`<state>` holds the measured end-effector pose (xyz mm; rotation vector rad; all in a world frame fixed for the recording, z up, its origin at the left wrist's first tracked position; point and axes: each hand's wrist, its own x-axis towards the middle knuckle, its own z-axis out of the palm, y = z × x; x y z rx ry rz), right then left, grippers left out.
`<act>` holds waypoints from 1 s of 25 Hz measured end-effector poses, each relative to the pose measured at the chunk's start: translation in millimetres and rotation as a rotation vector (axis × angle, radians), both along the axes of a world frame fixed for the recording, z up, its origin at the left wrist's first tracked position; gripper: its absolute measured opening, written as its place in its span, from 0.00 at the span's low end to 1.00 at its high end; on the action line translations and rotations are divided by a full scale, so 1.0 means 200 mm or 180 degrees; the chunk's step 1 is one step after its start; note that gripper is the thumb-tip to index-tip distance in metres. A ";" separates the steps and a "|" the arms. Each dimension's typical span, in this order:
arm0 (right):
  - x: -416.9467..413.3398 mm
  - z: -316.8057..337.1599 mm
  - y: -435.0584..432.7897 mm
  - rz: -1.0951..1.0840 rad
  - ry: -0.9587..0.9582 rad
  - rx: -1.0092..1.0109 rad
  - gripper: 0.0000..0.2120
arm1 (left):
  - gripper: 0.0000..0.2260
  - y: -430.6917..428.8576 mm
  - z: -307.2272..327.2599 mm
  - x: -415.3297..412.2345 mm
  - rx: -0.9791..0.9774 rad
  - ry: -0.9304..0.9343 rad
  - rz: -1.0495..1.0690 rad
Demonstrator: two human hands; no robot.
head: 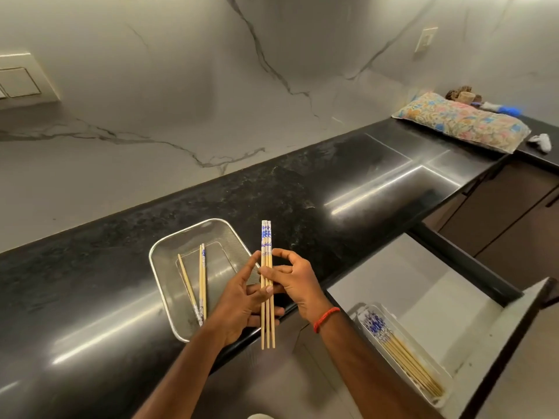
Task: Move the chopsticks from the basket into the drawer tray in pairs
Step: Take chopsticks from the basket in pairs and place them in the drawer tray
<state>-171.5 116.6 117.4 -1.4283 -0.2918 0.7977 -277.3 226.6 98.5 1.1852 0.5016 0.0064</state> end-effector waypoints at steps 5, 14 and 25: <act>0.07 0.01 -0.23 -0.0094 -0.0010 -0.0045 0.24 | 0.45 -0.21 0.00 0.07 0.0003 0.0100 -0.0143; 0.24 -0.04 -0.71 0.0033 -0.0362 -0.0461 0.14 | 0.46 -0.68 -0.06 0.26 0.0236 0.0262 -0.0113; 0.64 -0.21 -1.34 -0.0120 -0.0481 -0.1021 0.12 | 0.20 -1.01 -0.19 0.34 0.0532 0.0851 0.0094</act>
